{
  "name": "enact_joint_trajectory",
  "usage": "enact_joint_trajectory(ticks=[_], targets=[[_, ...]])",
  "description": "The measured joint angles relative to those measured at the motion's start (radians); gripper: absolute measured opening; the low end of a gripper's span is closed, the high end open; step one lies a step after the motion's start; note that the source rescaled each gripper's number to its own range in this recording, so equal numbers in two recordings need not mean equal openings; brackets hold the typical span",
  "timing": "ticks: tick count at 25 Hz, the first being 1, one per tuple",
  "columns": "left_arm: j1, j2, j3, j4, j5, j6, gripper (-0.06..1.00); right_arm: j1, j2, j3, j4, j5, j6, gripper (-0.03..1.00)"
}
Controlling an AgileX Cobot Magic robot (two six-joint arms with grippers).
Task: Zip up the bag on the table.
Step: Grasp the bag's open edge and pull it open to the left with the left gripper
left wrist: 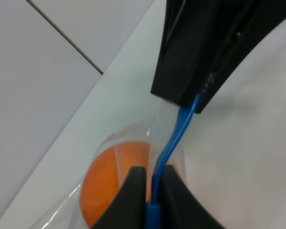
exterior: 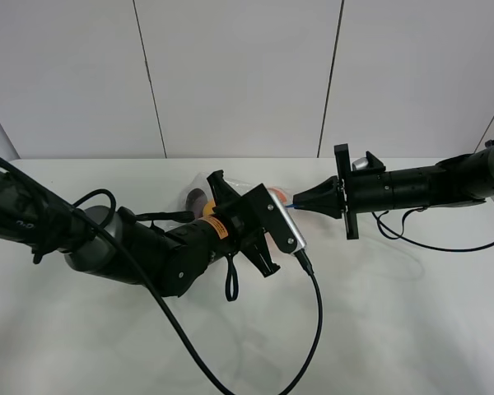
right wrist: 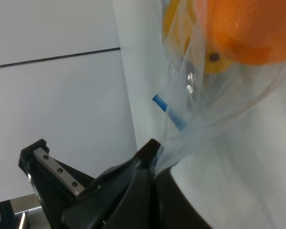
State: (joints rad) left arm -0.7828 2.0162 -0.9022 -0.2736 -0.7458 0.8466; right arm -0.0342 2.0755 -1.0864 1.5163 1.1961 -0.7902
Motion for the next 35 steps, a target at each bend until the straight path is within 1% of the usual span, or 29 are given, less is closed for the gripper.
enact_joint_trajectory(ticks=[3, 6, 10, 15, 19, 26, 30, 35], targets=[[0.0, 0.0, 0.0, -0.047, -0.007, 0.067, 0.0, 0.0, 0.0, 0.0, 0.005, 0.0, 0.0, 0.0], [0.013, 0.0, 0.0, -0.105, -0.009, 0.155, 0.0, 0.005, 0.0, 0.0, 0.014, -0.003, 0.0, 0.0], [0.055, -0.002, 0.0, -0.121, -0.008, 0.226, 0.0, 0.011, 0.0, 0.0, 0.03, -0.015, 0.003, 0.0], [0.118, -0.002, 0.0, -0.127, -0.012, 0.242, 0.0, 0.011, 0.0, 0.0, 0.036, -0.018, 0.003, 0.0], [0.168, -0.002, 0.0, -0.131, -0.04, 0.254, 0.0, 0.011, 0.0, 0.0, 0.036, -0.017, 0.003, 0.0], [0.245, -0.002, 0.0, -0.089, -0.062, 0.269, 0.0, 0.011, 0.0, -0.002, 0.041, -0.016, 0.009, 0.0], [0.31, -0.002, 0.0, -0.079, -0.086, 0.275, 0.0, 0.011, 0.0, -0.003, 0.044, -0.015, 0.011, 0.0], [0.388, -0.002, 0.005, -0.087, -0.111, 0.278, 0.0, 0.011, 0.0, -0.003, 0.035, -0.014, 0.016, 0.0]])
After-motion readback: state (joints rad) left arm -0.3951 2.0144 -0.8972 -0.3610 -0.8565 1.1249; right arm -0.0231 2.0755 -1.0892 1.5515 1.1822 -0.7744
